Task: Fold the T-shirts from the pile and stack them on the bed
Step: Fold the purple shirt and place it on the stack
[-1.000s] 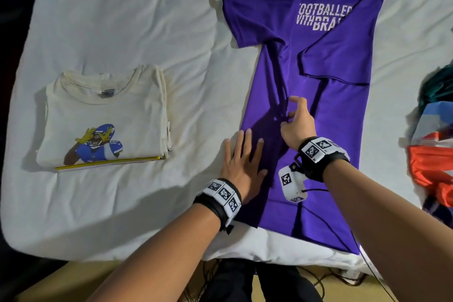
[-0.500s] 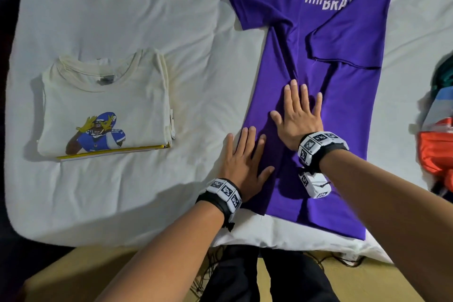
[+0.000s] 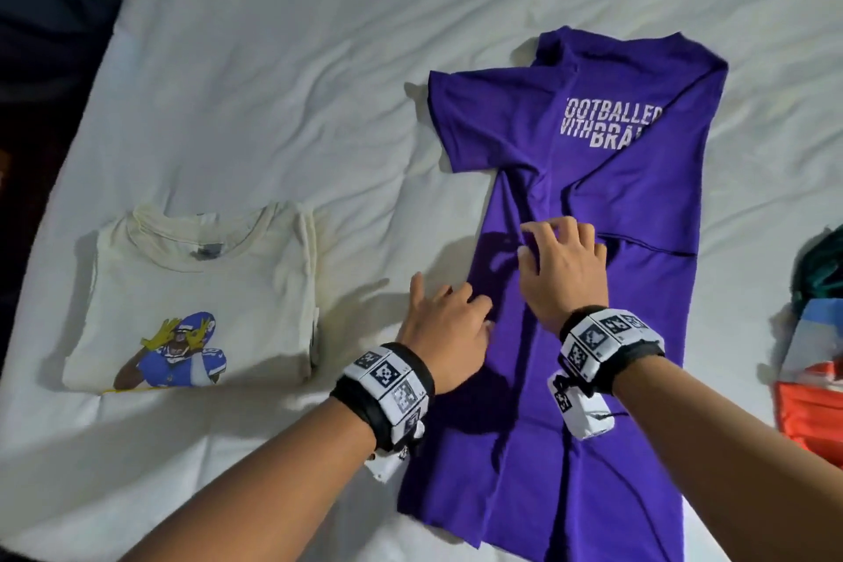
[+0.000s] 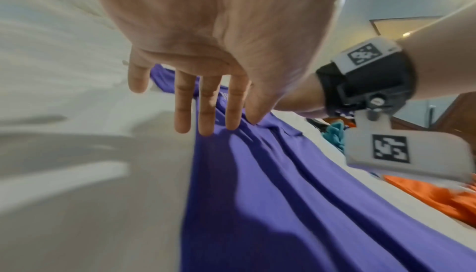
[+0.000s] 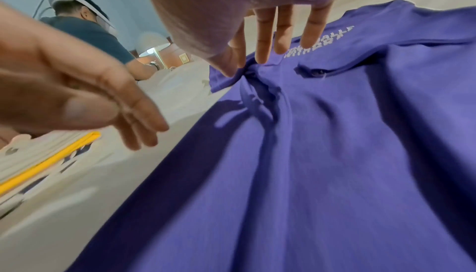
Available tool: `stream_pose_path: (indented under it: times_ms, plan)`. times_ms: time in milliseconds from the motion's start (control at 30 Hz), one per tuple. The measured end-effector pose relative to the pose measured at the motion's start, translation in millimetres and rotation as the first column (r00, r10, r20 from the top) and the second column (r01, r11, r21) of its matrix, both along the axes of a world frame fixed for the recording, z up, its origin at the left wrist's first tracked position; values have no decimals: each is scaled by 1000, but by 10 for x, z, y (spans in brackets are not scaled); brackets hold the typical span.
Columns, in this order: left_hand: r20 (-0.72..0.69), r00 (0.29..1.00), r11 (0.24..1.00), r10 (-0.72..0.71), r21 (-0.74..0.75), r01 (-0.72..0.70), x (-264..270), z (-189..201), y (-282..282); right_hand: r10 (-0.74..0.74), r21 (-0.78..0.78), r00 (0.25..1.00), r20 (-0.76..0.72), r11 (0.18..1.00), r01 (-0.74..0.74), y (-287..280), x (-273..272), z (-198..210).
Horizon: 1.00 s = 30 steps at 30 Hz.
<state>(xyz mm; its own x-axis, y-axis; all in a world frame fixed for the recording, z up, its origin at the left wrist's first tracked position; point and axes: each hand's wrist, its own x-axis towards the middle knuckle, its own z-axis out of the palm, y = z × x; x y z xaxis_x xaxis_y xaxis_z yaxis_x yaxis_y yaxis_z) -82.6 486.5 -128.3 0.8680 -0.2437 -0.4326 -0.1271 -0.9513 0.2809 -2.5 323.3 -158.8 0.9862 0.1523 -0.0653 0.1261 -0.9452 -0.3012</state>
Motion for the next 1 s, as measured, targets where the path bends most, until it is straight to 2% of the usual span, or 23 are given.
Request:
stream_pose_path:
  times_ms: [133,300,433,567,667,767,900,1000]
  plan:
    - [149,985,995,91,14,-95,926,-40,155,33,-16,999,43,999,-33,139,567,31]
    - [357,912,976,202,-1,-216,2082,-295,408,192,-96,973,124,979,-181,428,1073,-136]
    - [323,935,967,146,153,-204,2868,-412,483,294,-184,951,91,944,-274,626,1352,-260]
    - [219,971,969,95,203,-140,3263,-536,416,334,-203,942,34,925,-321,662,1526,-309]
    - [224,962,967,155,164,-194,3371,-532,369,238,-105,970,52,967,-232,598,1539,-298]
    - [132,952,957,277,54,-286,3423,-403,352,68,55,995,74,996,-72,431,1503,-189]
    - [70,928,926,366,-130,-355,3389,-73,175,-79,226,997,7,971,75,24,1459,27]
    - [15,905,872,425,-275,-405,3331,149,-74,-170,301,985,36,941,151,-346,1429,122]
